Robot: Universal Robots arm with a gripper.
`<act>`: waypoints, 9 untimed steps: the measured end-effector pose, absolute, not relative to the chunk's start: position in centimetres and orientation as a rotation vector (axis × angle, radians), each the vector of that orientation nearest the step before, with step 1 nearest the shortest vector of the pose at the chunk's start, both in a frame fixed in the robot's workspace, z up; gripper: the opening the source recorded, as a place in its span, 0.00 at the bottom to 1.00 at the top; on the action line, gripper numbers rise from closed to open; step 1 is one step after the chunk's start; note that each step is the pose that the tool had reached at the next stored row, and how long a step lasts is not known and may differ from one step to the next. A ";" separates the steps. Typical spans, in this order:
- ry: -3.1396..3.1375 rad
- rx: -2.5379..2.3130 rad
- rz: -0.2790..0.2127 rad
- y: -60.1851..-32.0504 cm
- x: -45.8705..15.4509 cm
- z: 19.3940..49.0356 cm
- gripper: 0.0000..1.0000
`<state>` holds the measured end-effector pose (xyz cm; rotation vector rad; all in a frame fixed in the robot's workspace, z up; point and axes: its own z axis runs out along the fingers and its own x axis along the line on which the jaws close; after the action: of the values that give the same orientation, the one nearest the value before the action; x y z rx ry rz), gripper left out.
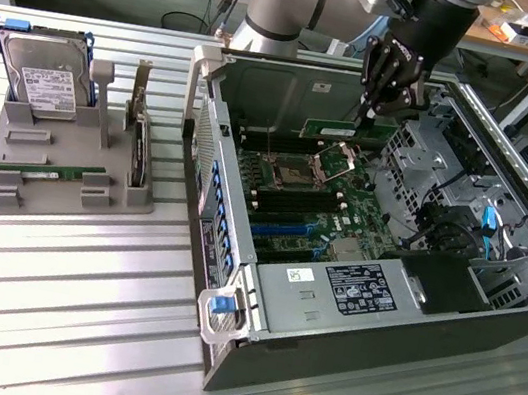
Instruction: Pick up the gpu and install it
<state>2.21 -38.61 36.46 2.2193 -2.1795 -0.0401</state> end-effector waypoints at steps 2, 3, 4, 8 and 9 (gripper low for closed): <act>-2.179 2.219 -0.040 -38.6 2.2 36.4 0.12; -2.179 2.219 -0.040 -38.6 2.2 36.3 0.12; -2.179 2.219 -0.040 -38.6 2.2 36.2 0.12; -2.179 2.219 -0.040 -38.6 2.2 36.2 0.12; -2.179 2.219 -0.040 -38.6 2.2 36.1 0.12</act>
<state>2.21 -38.61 36.12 2.2193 -2.1794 -0.0401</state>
